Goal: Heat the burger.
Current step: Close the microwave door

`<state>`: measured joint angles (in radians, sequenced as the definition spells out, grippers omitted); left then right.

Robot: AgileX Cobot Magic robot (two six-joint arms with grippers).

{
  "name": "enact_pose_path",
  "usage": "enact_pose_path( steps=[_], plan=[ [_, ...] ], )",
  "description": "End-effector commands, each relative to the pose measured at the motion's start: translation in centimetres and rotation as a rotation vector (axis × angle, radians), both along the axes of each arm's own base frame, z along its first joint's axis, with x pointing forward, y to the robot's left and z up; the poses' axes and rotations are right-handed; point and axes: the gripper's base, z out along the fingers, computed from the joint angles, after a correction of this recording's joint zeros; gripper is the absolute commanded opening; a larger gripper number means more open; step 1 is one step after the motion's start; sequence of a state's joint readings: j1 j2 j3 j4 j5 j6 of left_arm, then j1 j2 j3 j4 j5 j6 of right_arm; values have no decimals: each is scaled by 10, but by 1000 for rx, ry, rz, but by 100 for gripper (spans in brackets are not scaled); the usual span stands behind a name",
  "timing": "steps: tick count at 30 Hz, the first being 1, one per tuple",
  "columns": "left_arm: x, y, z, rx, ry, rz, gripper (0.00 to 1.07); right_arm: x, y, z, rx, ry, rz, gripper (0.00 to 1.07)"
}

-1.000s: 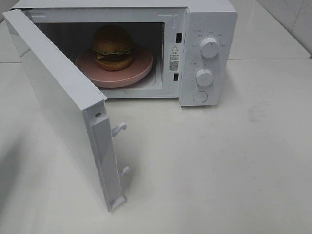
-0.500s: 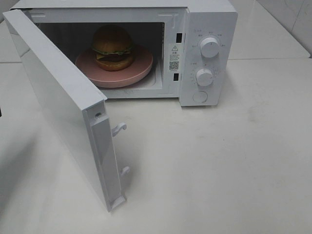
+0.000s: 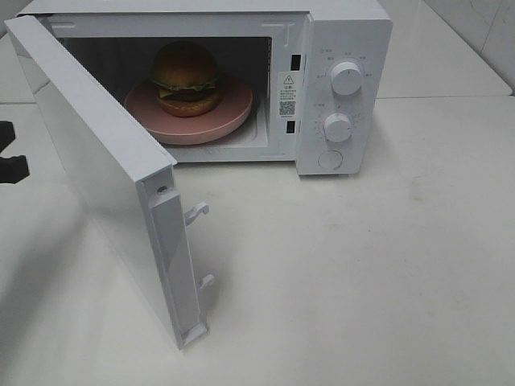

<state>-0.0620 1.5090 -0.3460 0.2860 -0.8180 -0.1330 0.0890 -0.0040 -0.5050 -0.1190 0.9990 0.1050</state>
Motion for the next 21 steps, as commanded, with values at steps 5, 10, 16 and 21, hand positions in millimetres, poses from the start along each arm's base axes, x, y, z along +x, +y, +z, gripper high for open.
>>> enact_pose_path(
  steps=[5,10,16,21],
  plan=[
    [14,-34,0,-30,-6,-68,0,-4,0,-2,-7,-25,-3,76],
    [20,-53,-1,-43,-5,-91,0,-4,0,-2,-7,-25,-3,76],
    [25,-71,-3,-72,3,-103,0,-4,0,-2,-7,-25,-3,76],
    [34,-97,-4,-66,36,-146,0,-4,0,-2,-7,-25,-3,76]
  ],
)
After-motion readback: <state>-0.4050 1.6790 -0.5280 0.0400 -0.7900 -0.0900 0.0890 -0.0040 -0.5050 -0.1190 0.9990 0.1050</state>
